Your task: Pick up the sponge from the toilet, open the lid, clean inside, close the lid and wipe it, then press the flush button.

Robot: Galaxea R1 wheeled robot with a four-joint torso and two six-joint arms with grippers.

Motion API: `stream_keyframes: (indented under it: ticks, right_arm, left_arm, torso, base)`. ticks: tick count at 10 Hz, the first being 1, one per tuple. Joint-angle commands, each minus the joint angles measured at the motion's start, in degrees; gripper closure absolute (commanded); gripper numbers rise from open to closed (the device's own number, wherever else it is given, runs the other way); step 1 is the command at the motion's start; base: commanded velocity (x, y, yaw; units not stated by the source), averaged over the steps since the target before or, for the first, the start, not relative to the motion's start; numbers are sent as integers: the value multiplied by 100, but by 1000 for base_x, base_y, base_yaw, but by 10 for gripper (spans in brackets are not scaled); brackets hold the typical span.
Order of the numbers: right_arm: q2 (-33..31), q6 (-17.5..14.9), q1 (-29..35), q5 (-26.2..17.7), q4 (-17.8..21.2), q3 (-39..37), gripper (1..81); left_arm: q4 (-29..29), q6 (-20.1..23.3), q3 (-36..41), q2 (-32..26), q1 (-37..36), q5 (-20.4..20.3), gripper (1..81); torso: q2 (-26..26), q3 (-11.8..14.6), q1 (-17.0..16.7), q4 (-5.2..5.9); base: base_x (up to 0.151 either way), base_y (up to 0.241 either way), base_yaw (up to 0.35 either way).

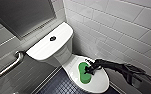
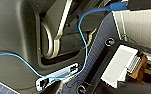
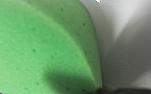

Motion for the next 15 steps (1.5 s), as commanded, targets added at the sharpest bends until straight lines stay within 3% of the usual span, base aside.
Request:
stream_keyframes:
  ticks: [1, 2, 6, 13, 15]
  right_arm:
    - [-561, 326, 1442, 434, -1193, 1092, 811]
    - [-474, 326, 1662, 72, -1255, 1065, 811]
    - [-359, 335, 2085, -35, -1246, 1145, 811]
    - [239, 519, 1356, 45, -1237, 231, 811]
    - [46, 616, 1207, -9, -1290, 438, 811]
  left_arm:
    - [50, -5, 60, -56, 175, 339, 10]
    - [50, -5, 60, -65, 175, 331, 10]
    - [59, 4, 34, -47, 175, 322, 10]
    - [68, 4, -1, -3, 175, 322, 10]
    - [67, 4, -1, -12, 183, 322, 10]
  torso:
    - [0, 0, 0, 0]
    - [0, 0, -2, 0]
    - [2, -2, -2, 0]
    - [9, -2, -2, 0]
    - [9, -2, -2, 0]
  base:
    - [0, 0, 0]
    - [0, 0, 0]
    - [0, 0, 0]
    - [0, 0, 0]
    - [0, 0, 0]
